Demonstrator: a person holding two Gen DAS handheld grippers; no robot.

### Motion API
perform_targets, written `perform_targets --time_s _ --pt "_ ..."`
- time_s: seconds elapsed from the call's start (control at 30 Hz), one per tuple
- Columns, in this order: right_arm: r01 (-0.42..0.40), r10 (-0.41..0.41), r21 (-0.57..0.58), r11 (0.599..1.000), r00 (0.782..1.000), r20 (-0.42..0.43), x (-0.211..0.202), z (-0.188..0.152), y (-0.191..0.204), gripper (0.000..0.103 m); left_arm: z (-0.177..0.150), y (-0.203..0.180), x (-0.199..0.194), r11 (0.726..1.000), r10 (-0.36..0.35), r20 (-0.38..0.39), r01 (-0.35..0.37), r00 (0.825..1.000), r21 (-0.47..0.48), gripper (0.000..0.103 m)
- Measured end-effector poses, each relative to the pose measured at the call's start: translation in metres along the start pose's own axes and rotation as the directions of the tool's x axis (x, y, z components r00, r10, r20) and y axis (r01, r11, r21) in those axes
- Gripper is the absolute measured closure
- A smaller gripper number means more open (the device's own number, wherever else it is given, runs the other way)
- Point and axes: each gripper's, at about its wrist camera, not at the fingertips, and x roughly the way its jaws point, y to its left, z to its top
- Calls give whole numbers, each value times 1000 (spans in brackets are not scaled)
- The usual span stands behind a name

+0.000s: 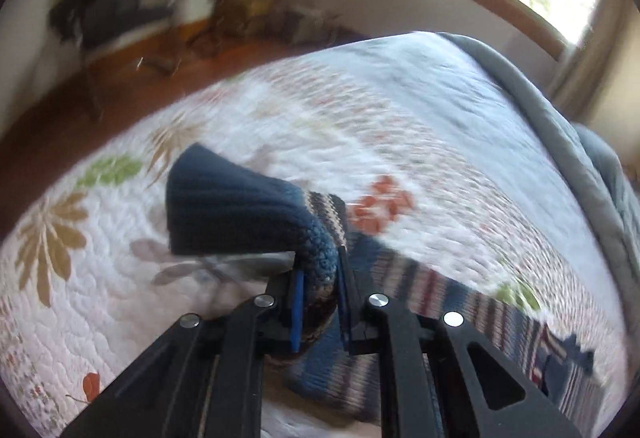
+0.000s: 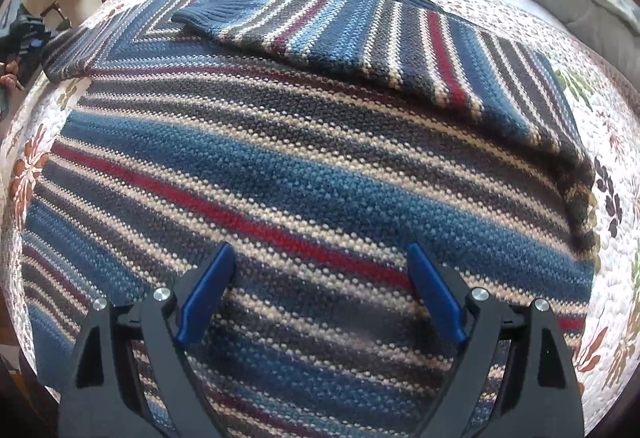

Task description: Fold small clothes

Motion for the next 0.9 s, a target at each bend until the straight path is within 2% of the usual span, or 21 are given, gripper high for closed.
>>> perform_targets --time_s 0.2,0.4,0.63,0.7,0.77,0.83,0.9 --pt "-21 21 15 1000 1000 11 -5 -6 -3 15 -32 -86 -34 976 -143 1 140 990 164 89" --pt "-46 44 50 998 999 23 -11 -13 -17 15 -77 -144 -43 938 -230 -74 241 970 249 89" --pt "-57 56 74 996 998 26 -13 -19 -32 15 -134 -201 -40 889 -317 -183 359 931 284 89" --pt "-59 57 76 995 998 27 -14 -22 -34 15 -152 -217 -44 865 -340 -208 391 917 313 89" --pt "-63 61 79 995 998 30 -13 -22 -36 15 -169 -237 -42 831 -359 -270 438 893 342 80" --pt "-64 62 79 995 998 33 -13 -23 -35 15 -185 -250 -40 787 -367 -337 483 867 385 43" --pt "-65 63 73 995 997 33 -14 -24 -35 15 -195 -252 -46 753 -378 -358 509 854 417 34"
